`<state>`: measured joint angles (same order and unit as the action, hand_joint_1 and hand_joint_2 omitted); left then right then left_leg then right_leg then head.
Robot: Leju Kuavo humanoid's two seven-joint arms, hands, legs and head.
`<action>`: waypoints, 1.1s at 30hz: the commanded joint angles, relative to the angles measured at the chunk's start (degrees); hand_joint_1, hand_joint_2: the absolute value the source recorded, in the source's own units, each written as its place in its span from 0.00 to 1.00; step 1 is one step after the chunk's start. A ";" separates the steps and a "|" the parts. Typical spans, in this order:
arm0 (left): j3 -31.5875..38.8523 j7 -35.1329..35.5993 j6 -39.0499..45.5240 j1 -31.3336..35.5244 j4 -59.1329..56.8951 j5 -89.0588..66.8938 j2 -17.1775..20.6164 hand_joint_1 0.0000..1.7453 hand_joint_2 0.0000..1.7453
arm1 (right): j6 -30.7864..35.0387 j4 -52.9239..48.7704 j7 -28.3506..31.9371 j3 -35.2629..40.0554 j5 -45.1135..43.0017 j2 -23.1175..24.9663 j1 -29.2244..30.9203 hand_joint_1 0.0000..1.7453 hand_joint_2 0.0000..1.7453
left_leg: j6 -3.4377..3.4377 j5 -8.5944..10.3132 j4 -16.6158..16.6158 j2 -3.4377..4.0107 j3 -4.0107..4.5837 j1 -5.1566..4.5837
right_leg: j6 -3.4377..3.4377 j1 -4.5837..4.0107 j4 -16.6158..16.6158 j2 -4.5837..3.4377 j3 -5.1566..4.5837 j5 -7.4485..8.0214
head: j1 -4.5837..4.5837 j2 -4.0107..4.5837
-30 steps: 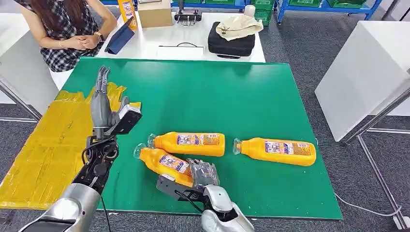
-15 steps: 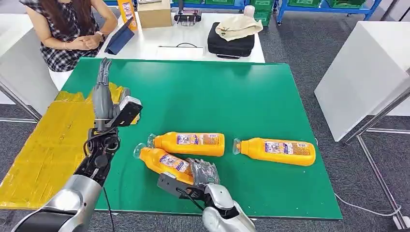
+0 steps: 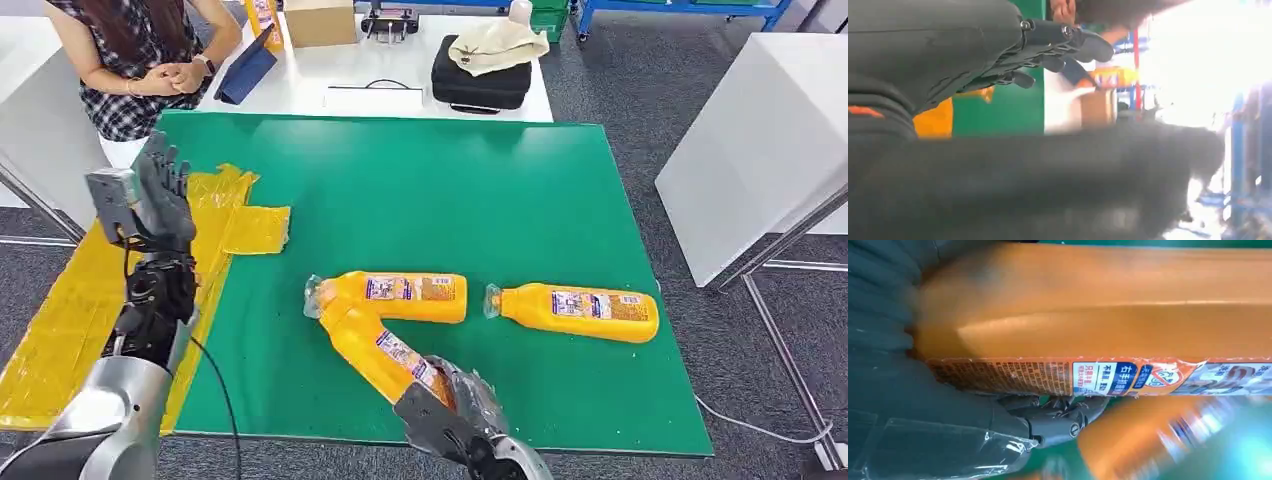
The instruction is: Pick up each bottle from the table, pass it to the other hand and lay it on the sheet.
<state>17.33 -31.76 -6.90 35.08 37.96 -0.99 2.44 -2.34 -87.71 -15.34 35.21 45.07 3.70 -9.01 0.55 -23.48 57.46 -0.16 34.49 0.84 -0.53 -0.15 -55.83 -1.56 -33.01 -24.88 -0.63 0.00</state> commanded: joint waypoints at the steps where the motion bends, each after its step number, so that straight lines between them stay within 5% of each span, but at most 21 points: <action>1: 6.89 1.73 -0.90 1.56 3.55 1.01 1.94 0.00 1.00 | 3.75 -17.65 -1.08 5.16 1.04 -6.78 -3.77 1.00 1.00 | 0.02 -0.12 0.07 -0.07 0.02 -0.01 | -0.04 0.00 -0.07 0.18 0.02 -0.15 | 0.02 0.02; 10: 5.70 2.33 -1.09 2.49 0.99 0.54 2.04 0.00 1.00 | 5.48 -19.44 -1.71 6.28 2.70 -6.81 -3.33 1.00 1.00 | 0.02 -0.06 0.02 -0.13 0.15 -0.06 | -0.03 0.05 -0.02 0.28 -0.06 -0.12 | 0.04 0.00; 15: 3.45 5.76 -17.20 1.77 -1.21 8.19 0.10 0.00 1.00 | 16.25 -25.45 3.83 0.63 6.20 -3.96 -3.92 1.00 1.00 | 0.03 -0.01 0.00 -0.16 0.22 -0.07 | -0.02 0.07 -0.02 0.30 -0.14 -0.09 | 0.07 0.00; 21: -7.54 9.60 -26.40 -3.23 5.22 14.71 -6.97 0.00 1.00 | 21.27 -26.71 6.29 -12.38 15.03 2.56 -3.23 1.00 1.00 | 0.09 0.04 0.00 -0.49 0.21 -0.11 | -0.06 0.12 0.03 0.69 -0.03 -0.13 | 0.04 0.02; 24: -15.86 13.28 -27.82 -5.12 9.70 20.17 -9.48 0.00 1.00 | 19.89 -21.84 6.57 -20.59 14.20 4.58 2.82 1.00 1.00 | 0.11 0.05 0.03 -0.37 0.27 -0.10 | -0.08 0.11 0.05 0.61 -0.09 -0.05 | 0.07 0.00; 33: -26.89 15.27 -27.06 -3.57 9.60 28.36 -8.23 0.00 1.00 | 17.37 -16.76 5.88 -21.51 13.62 4.78 7.11 1.00 1.00 | 0.20 0.13 0.01 -0.35 0.30 -0.18 | -0.15 0.19 0.06 0.52 -0.14 0.06 | 0.02 0.00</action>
<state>1.18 -17.29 -34.12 29.79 47.80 24.55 -6.21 16.35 -111.73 -8.26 17.20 59.14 8.35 -6.79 0.78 -23.33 57.50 -0.51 34.89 0.64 -0.69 0.07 -55.79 -1.13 -33.26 -24.79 -0.61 0.00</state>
